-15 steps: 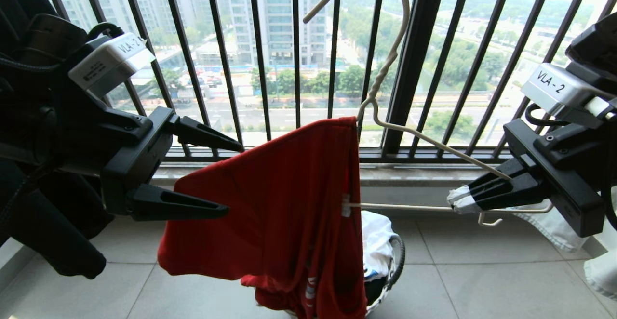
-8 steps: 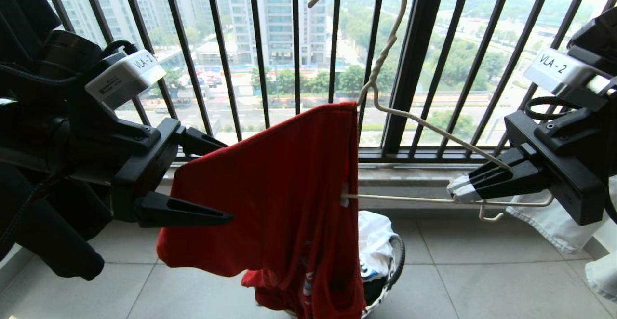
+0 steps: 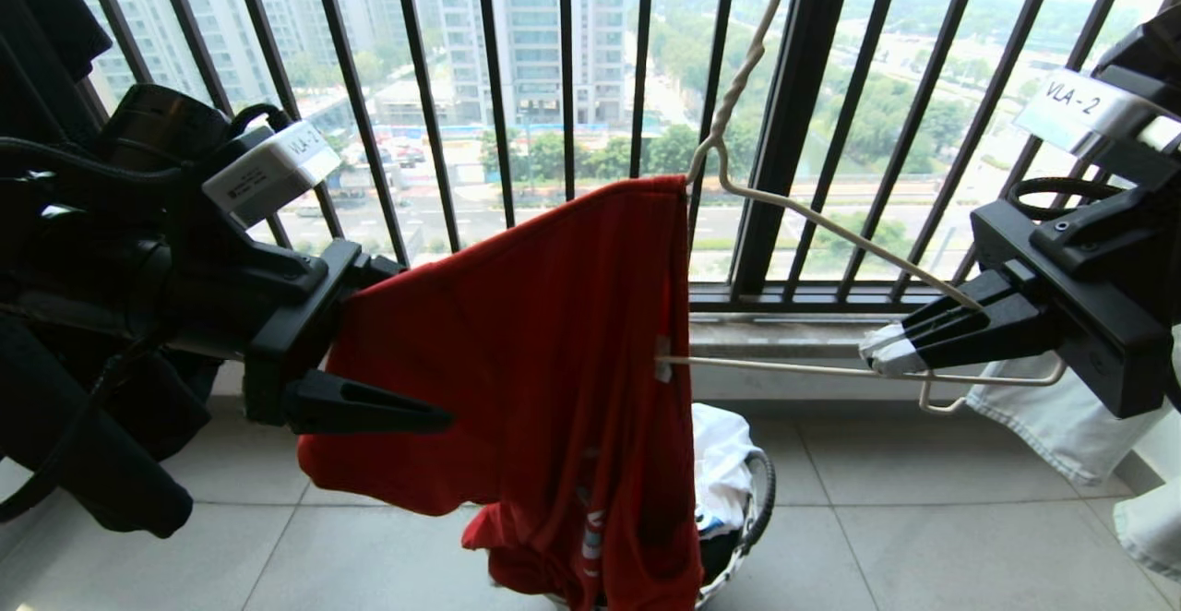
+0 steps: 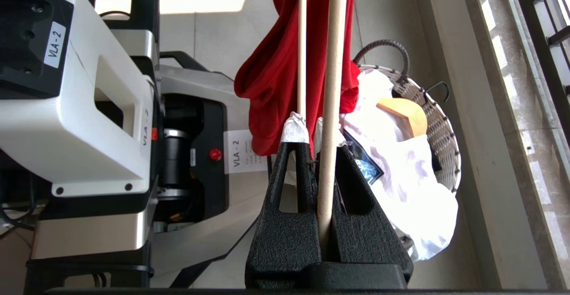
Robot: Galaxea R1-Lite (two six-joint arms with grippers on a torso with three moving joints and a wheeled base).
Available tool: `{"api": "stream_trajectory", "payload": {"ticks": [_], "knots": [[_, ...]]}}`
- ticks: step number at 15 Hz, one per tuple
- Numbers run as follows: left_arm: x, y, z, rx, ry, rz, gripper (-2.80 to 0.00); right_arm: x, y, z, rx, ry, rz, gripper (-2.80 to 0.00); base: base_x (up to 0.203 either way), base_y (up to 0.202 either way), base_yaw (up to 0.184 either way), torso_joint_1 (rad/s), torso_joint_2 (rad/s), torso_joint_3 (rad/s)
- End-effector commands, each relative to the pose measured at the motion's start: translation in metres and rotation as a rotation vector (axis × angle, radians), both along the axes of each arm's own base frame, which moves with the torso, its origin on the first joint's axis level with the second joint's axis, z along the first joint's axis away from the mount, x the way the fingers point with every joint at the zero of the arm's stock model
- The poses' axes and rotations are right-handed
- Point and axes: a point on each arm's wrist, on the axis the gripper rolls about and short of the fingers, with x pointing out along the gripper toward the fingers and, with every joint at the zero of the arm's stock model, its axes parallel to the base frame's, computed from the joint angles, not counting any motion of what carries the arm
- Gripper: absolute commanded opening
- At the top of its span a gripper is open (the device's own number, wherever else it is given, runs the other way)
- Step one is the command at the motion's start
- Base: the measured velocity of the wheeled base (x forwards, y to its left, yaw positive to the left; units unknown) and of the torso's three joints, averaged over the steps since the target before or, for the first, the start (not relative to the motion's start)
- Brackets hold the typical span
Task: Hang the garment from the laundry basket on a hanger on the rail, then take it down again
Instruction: Hang the clothes on the clothes rack
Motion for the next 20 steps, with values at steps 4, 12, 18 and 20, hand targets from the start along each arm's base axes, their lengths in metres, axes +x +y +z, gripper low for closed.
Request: {"api": "stream_trajectory", "payload": {"ticks": [4,12,18,20], "knots": [[0.008,-0.004,0.002,-0.022,-0.012,0.008,0.00,0.001,0.000,0.001,0.006,0.007,0.003,-2.80,0.000,0.000,0.000,0.000,0.00,0.000],[-0.005,-0.005,0.018,0.010,-0.078,0.059,0.00,0.004,0.001,0.006,0.022,0.020,-0.014,-2.80,0.000,0.000,0.000,0.000,0.00,0.000],[-0.006,-0.004,0.020,0.016,-0.090,0.069,0.00,0.003,0.001,0.008,0.025,0.019,-0.018,-2.80,0.000,0.000,0.000,0.000,0.00,0.000],[-0.005,-0.004,0.019,0.015,-0.086,0.068,-2.80,0.004,0.001,0.007,0.025,0.023,-0.019,-2.80,0.000,0.000,0.000,0.000,0.00,0.000]]}}
